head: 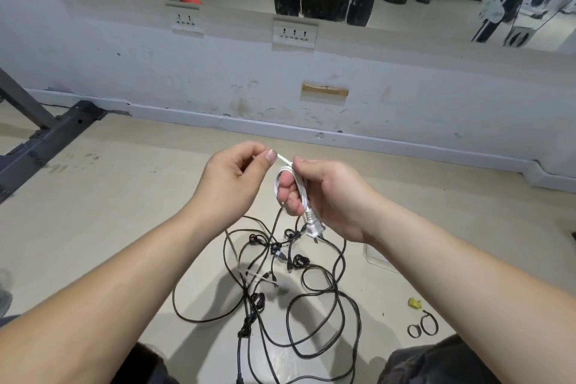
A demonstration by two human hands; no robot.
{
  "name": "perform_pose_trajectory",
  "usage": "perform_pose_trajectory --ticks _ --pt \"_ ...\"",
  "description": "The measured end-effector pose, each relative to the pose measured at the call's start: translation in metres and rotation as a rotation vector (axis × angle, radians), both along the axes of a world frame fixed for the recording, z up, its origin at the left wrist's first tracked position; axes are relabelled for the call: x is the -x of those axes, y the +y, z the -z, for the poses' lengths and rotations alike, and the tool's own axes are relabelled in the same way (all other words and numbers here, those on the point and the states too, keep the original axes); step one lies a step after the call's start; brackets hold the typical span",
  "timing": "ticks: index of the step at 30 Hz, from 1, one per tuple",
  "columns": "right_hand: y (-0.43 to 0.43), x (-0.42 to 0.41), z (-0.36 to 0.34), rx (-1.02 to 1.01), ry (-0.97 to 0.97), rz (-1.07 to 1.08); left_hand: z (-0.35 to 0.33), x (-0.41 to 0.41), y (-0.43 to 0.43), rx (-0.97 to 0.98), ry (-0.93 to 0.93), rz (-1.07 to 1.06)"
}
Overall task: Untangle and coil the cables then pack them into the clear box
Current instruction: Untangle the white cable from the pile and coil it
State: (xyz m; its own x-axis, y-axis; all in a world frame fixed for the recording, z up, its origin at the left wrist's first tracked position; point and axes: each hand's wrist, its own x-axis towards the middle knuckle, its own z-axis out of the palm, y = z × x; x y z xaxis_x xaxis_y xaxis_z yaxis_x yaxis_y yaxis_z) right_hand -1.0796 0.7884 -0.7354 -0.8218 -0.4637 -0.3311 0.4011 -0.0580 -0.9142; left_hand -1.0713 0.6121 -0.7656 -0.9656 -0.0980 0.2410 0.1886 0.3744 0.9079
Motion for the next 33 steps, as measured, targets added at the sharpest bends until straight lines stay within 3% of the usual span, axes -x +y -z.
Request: perform_pose_trajectory --ticks 6,10,12,15,17,20,23,27,29,33 --pt "0.012 0.002 -0.008 0.296 -0.240 0.103 0.025 -0.017 0.016 0.058 -0.351 0.236" --pt "0.013 0.008 -0.001 0.269 -0.122 0.226 0.036 -0.031 0.036 0.072 -0.524 0.382" --pt "0.015 0.013 0.006 0.098 0.049 0.323 0.034 -0.034 0.039 0.341 -0.472 0.424" --pt "0.022 0.016 0.017 -0.340 0.319 0.329 0.022 -0.033 0.039 0.710 -0.238 0.438" --pt "0.024 0.015 0.021 -0.621 0.495 0.217 0.011 -0.030 0.035 0.693 -0.137 0.384" --pt "0.018 0.011 0.022 -0.729 0.620 0.113 -0.004 -0.024 0.026 0.348 -0.129 0.293" --pt "0.009 0.007 0.016 -0.538 0.464 0.068 -0.015 -0.020 0.016 0.068 -0.105 0.279" --pt "0.004 0.000 0.005 -0.142 0.140 -0.021 -0.019 -0.015 0.005 -0.118 -0.053 0.245" --pt "0.005 -0.003 0.000 -0.006 0.041 -0.047 -0.015 -0.011 0.001 -0.134 -0.072 0.143" --pt "0.010 -0.004 -0.012 0.240 -0.128 0.002 0.002 -0.009 0.000 -0.148 -0.248 0.211"
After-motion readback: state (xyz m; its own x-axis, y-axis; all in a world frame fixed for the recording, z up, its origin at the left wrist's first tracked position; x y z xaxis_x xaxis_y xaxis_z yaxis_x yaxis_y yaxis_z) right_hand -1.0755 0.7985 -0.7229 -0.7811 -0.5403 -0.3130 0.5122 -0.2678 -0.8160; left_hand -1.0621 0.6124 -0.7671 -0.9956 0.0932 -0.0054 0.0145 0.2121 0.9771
